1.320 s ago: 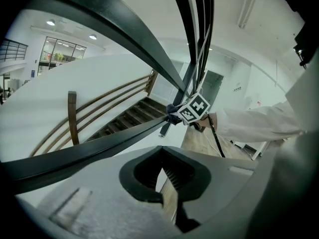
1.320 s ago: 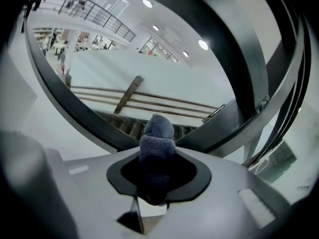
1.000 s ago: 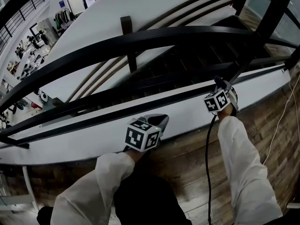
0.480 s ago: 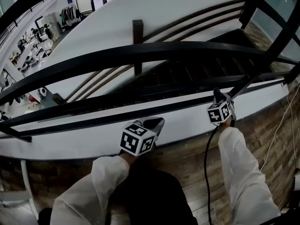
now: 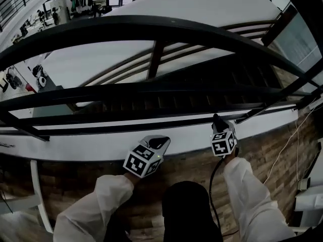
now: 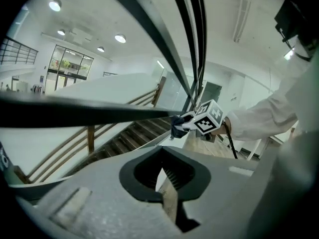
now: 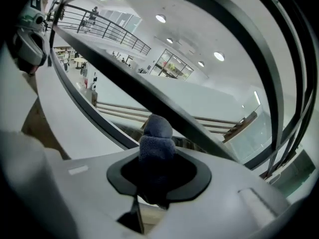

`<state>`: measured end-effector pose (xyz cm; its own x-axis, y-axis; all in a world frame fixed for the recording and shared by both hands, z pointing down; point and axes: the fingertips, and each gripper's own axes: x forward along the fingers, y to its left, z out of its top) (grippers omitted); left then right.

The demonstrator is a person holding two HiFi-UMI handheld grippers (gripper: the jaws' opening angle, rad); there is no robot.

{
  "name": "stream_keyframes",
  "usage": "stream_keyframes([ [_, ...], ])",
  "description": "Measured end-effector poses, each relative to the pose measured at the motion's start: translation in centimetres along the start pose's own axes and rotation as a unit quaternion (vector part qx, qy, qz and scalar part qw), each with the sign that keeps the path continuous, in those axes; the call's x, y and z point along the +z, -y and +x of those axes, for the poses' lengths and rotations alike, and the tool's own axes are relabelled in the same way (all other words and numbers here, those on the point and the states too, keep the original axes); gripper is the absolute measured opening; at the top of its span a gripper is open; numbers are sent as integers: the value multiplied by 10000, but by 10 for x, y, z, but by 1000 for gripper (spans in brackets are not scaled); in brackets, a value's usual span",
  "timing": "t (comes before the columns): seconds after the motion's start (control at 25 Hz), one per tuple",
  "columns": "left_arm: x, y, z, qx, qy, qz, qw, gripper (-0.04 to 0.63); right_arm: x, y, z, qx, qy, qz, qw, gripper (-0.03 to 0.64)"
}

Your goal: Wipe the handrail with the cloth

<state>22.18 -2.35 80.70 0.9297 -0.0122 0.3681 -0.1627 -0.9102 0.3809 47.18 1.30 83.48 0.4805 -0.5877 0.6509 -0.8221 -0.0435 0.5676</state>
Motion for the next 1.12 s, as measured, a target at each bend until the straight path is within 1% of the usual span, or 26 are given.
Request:
stream_keyframes([
  [0.08,15,5,-42,106,27,34,9999,-2,22,-22,-39,244,-11,35,9997,98],
  [0.2,47,16,-101,386,107,41,9992,-2,52,-41,-103,629,4,16,9980,98],
  [0.28,75,25,-138,608,161,11,9980,-2,73,-44,-149,840,32,5,9965,98],
  [0.44,131,42,-210,1067,340,-198,9935,-2,113,-39,-241,1124,45,199,9935,98],
  [0.52,154,53,-249,1274,416,-123,9909,-2,136,-34,-285,1181,113,303,9925,98],
  [0.6,179,64,-289,1472,435,75,9881,-2,168,-26,-328,1184,275,420,9917,98],
  [0.72,215,86,-343,1700,466,215,9841,-2,219,-13,-389,1205,560,580,9894,98],
  [0.88,248,120,-393,1886,434,374,9804,-2,261,-5,-457,1348,904,825,9833,98],
  [1.0,269,131,-418,2182,517,285,9741,-2,291,2,-492,1490,1276,996,9755,98],
  [1.12,292,141,-427,2402,640,192,9684,-2,313,17,-513,1567,1654,1088,9676,98],
])
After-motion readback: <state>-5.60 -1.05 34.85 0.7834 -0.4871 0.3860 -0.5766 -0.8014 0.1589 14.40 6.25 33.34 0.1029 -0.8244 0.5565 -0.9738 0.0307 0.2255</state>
